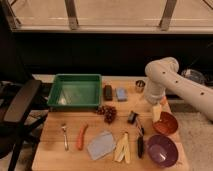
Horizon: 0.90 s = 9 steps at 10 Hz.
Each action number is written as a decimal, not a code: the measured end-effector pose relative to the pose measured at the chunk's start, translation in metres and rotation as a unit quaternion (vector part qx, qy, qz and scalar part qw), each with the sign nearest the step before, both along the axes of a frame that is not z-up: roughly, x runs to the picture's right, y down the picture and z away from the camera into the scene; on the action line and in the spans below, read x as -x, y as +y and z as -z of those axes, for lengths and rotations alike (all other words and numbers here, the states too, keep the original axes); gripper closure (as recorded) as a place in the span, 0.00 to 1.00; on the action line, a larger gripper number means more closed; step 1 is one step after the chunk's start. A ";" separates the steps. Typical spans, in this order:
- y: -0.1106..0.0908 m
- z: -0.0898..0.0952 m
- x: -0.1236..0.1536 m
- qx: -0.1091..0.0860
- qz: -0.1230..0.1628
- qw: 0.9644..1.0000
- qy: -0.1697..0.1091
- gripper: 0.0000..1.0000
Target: Wipe table surface with brush
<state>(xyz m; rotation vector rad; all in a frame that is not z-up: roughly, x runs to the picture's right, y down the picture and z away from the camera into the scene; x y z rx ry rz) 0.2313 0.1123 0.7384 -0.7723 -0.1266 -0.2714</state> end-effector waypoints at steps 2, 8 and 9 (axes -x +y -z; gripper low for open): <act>0.000 0.000 0.000 0.000 0.000 1.000 0.000 0.20; 0.003 -0.009 0.013 -0.004 -0.057 0.997 0.044 0.20; 0.012 -0.015 0.015 0.004 -0.084 0.995 0.059 0.20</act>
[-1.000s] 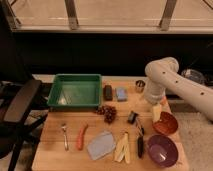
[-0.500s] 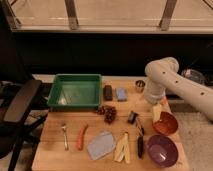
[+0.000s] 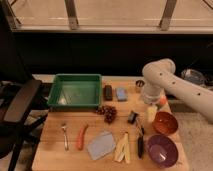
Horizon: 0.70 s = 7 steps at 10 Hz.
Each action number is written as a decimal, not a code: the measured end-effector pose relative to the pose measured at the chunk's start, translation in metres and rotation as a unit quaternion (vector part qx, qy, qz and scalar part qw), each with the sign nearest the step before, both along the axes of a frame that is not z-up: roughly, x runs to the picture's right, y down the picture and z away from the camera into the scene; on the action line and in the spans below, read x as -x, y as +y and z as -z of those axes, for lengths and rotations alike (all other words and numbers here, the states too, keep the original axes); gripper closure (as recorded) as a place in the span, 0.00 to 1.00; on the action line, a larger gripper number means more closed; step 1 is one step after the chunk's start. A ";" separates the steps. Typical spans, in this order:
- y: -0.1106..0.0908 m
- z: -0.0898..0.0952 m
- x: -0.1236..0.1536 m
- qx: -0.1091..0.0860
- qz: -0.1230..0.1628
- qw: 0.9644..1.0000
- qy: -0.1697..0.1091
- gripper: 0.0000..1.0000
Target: Wipe table surface with brush
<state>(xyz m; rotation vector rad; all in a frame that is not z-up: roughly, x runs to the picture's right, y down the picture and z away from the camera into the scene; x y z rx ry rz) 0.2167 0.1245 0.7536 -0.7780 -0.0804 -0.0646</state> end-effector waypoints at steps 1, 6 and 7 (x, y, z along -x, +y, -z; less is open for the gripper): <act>0.012 -0.004 0.003 0.007 -0.027 1.000 0.014 0.20; 0.043 -0.016 0.012 0.024 -0.170 0.982 0.084 0.20; 0.043 -0.016 0.011 0.024 -0.173 0.981 0.086 0.20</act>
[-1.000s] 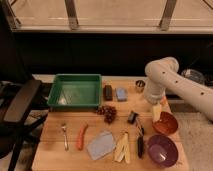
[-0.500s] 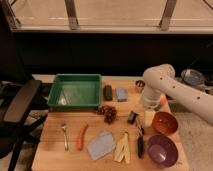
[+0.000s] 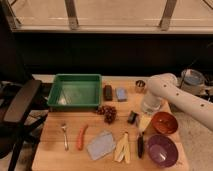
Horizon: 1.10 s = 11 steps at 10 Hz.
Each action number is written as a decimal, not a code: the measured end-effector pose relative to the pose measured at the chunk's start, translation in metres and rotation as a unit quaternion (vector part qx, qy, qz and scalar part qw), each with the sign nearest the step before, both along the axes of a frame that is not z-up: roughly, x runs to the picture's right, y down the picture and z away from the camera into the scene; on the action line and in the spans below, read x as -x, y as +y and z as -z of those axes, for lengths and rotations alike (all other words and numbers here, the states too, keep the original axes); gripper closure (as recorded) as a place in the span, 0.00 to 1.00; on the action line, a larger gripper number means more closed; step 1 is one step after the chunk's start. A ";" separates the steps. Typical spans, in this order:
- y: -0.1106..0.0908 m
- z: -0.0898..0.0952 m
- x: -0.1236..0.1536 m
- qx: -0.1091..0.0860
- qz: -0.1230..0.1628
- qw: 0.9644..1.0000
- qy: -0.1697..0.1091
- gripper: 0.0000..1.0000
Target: Wipe table surface with brush
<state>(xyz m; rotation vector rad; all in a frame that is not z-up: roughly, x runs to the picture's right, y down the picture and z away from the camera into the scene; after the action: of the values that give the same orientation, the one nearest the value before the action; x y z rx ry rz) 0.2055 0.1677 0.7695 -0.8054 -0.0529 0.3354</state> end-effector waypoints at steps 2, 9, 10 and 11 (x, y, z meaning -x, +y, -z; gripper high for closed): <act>-0.001 0.000 0.001 0.000 -0.001 1.000 0.000 0.20; 0.009 -0.019 -0.012 -0.057 -0.041 0.994 0.085 0.20; 0.018 -0.031 -0.012 -0.048 -0.043 0.993 0.095 0.20; 0.021 -0.035 -0.011 -0.043 -0.044 0.994 0.095 0.20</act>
<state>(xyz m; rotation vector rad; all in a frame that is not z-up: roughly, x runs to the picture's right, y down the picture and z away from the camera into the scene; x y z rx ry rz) 0.2167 0.1884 0.8041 -0.6838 0.0751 0.4891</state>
